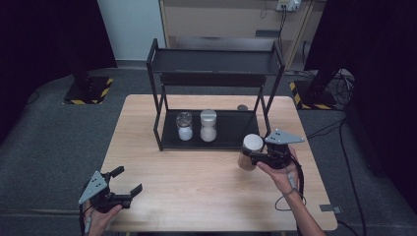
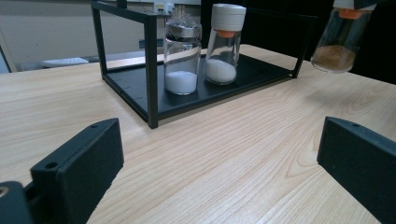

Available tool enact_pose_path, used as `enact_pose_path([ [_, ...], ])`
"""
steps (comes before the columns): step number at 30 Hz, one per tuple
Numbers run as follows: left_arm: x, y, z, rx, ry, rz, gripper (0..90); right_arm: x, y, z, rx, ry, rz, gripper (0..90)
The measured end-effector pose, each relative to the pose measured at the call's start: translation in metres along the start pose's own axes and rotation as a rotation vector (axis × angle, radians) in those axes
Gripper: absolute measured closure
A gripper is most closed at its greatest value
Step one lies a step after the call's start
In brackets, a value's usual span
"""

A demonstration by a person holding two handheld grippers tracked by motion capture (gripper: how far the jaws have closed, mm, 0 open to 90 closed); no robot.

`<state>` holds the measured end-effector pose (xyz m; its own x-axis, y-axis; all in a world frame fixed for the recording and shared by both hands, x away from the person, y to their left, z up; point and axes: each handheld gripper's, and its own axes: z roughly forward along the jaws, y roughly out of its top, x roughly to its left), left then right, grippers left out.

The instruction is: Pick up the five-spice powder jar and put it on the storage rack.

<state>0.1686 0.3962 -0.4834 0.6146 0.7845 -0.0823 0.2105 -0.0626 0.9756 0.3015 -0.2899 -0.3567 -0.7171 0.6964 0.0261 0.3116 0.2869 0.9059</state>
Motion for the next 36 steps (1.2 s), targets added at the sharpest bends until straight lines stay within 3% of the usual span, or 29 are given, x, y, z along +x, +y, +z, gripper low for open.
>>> enact_pose_path([
  [9,0.000,0.000,0.000,0.001,-0.002,-0.001,0.0,0.003,0.012,0.014,0.006,0.012,0.001,34.2],
  [18,0.001,0.000,-0.001,-0.001,-0.001,-0.002,0.0,0.005,0.025,0.026,0.002,-0.031,0.026,34.1],
  [28,0.001,0.000,-0.001,-0.001,-0.002,-0.001,0.0,0.007,0.045,0.041,-0.009,-0.071,-0.003,34.2],
  [36,0.001,-0.001,-0.001,-0.002,-0.002,-0.002,0.0,0.003,0.057,0.058,-0.008,-0.101,0.004,34.1],
])
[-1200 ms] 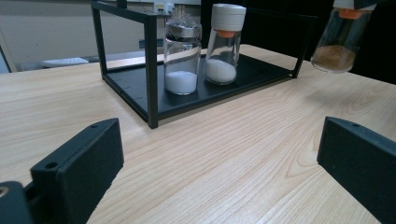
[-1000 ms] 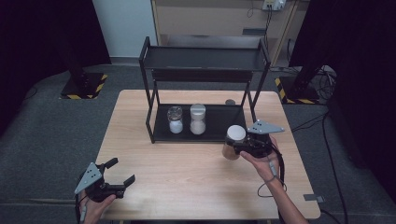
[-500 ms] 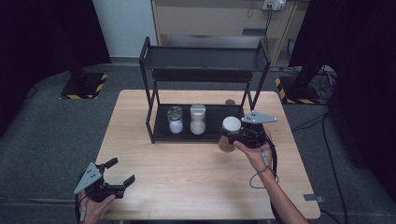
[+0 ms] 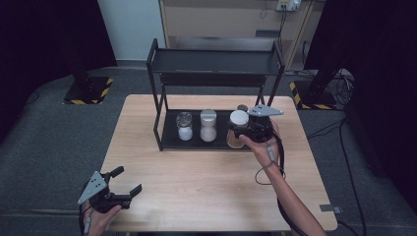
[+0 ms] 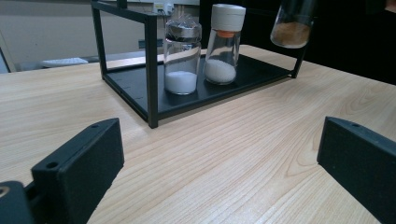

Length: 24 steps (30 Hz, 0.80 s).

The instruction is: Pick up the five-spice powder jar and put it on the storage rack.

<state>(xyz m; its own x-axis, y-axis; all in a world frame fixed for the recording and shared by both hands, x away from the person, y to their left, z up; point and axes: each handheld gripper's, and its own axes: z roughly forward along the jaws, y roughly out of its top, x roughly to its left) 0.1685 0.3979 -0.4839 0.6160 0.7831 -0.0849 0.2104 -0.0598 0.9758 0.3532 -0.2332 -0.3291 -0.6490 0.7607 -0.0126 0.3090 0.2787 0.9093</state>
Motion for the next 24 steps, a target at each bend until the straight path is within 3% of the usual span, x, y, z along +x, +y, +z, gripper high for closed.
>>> enact_pose_path([
  [13,0.001,-0.001,0.000,-0.001,-0.002,-0.002,0.0,-0.005,0.007,0.032,0.012,-0.074,0.029,34.1],
  [24,0.001,0.000,0.000,0.000,-0.006,-0.001,0.0,-0.010,-0.006,0.053,0.022,-0.123,0.056,34.1],
])
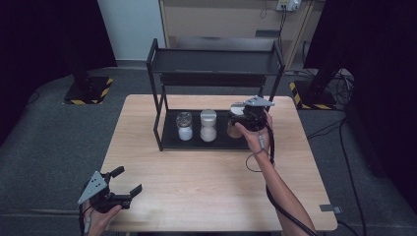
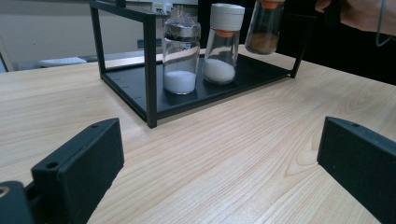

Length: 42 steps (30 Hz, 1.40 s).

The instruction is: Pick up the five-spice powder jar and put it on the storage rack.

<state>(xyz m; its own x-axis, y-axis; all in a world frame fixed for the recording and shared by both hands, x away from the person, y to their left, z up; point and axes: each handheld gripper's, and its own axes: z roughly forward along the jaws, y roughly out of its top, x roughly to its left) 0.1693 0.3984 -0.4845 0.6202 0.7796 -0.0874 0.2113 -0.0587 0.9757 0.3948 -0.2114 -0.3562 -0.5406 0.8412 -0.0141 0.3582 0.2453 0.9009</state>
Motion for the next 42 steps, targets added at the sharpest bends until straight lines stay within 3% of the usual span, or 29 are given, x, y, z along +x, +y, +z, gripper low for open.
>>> enact_pose_path([
  [18,0.000,0.000,0.000,0.000,0.000,-0.004,0.0,0.002,-0.021,0.028,0.028,-0.017,0.014,34.1],
  [42,0.000,0.000,0.000,0.001,-0.005,0.001,0.0,0.003,-0.033,0.031,0.021,-0.010,0.015,33.6],
])
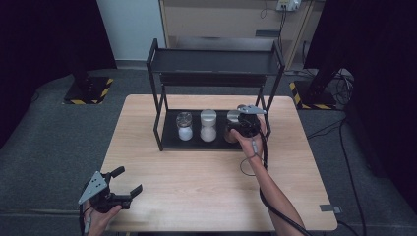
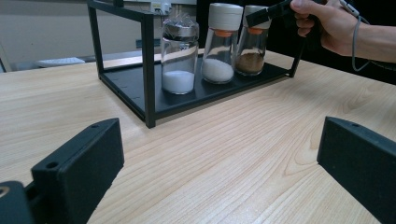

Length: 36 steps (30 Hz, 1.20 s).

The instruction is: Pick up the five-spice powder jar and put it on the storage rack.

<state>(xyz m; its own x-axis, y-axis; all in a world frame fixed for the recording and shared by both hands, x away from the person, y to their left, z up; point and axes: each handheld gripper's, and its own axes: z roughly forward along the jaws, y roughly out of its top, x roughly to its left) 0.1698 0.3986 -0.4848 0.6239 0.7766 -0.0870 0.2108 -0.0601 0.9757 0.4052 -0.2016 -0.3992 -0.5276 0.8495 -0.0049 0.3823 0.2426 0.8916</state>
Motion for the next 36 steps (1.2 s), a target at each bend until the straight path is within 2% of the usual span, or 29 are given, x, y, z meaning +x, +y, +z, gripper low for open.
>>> enact_pose_path([
  [3,0.000,0.000,0.000,0.000,0.000,-0.001,0.0,-0.001,0.001,0.000,0.002,0.003,0.004,31.8],
  [7,0.000,0.000,0.000,-0.001,0.001,-0.001,0.0,-0.003,0.003,-0.003,-0.014,0.016,0.028,22.5],
  [12,0.000,0.000,0.000,-0.001,0.002,-0.005,0.0,-0.004,0.010,-0.012,-0.039,0.020,0.019,12.9],
  [14,0.000,0.000,0.001,-0.001,0.001,-0.005,0.0,-0.004,0.013,-0.017,-0.052,0.020,-0.001,9.6],
  [23,0.001,-0.001,0.002,0.000,0.000,-0.016,0.0,-0.008,0.021,-0.039,-0.085,0.071,-0.026,7.4],
  [25,0.001,0.000,0.002,0.002,-0.001,-0.015,0.0,-0.013,0.022,-0.044,-0.102,0.111,-0.023,7.4],
  [30,0.001,-0.001,0.001,0.003,-0.002,-0.015,0.0,-0.016,0.023,-0.054,-0.122,0.150,-0.038,7.1],
  [36,0.000,0.000,0.000,-0.001,-0.009,-0.005,0.0,-0.017,0.021,-0.076,-0.150,0.201,-0.066,5.0],
])
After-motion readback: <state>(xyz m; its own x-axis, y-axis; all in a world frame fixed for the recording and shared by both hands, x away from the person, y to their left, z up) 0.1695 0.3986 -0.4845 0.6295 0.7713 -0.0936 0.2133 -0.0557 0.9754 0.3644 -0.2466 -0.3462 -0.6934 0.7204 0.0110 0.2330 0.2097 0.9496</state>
